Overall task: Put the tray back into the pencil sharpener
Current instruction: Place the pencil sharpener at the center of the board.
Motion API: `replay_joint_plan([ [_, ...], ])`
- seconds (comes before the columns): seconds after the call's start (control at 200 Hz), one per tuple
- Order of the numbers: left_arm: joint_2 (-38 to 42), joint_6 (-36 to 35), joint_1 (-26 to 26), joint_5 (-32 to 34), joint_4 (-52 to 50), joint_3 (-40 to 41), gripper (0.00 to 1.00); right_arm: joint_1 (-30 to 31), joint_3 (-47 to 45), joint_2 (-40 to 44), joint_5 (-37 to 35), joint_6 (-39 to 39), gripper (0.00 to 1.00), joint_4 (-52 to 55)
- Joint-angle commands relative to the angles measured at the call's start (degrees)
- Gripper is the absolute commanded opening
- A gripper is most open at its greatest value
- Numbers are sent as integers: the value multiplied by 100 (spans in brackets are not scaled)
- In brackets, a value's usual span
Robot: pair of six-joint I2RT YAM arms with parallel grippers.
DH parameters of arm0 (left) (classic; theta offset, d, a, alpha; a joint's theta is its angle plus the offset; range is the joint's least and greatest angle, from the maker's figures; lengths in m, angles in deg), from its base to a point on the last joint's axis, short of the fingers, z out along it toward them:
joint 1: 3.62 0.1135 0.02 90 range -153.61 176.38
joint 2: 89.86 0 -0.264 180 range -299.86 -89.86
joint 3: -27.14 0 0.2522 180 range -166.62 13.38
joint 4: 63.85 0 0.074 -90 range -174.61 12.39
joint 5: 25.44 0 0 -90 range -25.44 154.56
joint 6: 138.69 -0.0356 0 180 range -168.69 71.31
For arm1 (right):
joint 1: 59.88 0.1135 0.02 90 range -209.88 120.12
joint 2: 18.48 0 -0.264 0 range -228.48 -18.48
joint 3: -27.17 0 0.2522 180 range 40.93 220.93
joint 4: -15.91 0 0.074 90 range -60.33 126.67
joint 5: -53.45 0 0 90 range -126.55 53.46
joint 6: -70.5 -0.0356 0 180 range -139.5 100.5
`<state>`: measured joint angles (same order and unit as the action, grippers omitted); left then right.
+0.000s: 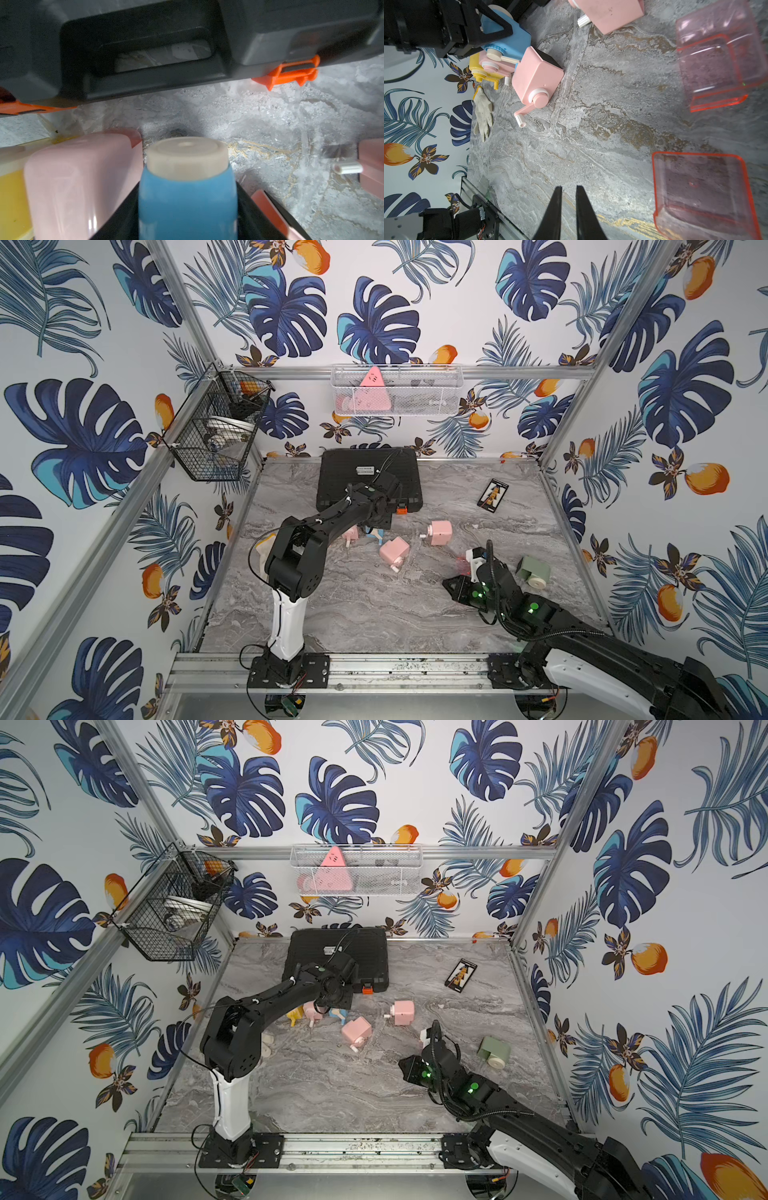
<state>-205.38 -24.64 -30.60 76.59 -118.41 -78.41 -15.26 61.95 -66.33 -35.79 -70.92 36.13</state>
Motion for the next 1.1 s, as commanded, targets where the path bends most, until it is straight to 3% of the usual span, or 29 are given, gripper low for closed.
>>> replay_joint_plan([
  [0.0, -65, 93, 43, 80, 177, 28, 11, 3, 4, 26, 23, 42, 17, -157],
  [0.295, -229, 126, 88, 103, 259, 64, 16, 3, 1, -20, 96, 51, 17, -198],
  [0.45, -236, 125, 88, 87, 273, 72, 49, 7, 16, -34, 103, 62, 18, -204],
  [0.646, -209, 83, 88, 72, 266, 105, 69, 3, 17, -49, 127, 71, 19, -196],
  [0.821, -48, 75, 88, 13, 276, 118, 79, 5, 21, -14, 119, 88, 20, -147],
  [1.096, 764, 13, 85, 19, 453, 290, 77, 3, 128, 28, 49, 156, 20, 57],
])
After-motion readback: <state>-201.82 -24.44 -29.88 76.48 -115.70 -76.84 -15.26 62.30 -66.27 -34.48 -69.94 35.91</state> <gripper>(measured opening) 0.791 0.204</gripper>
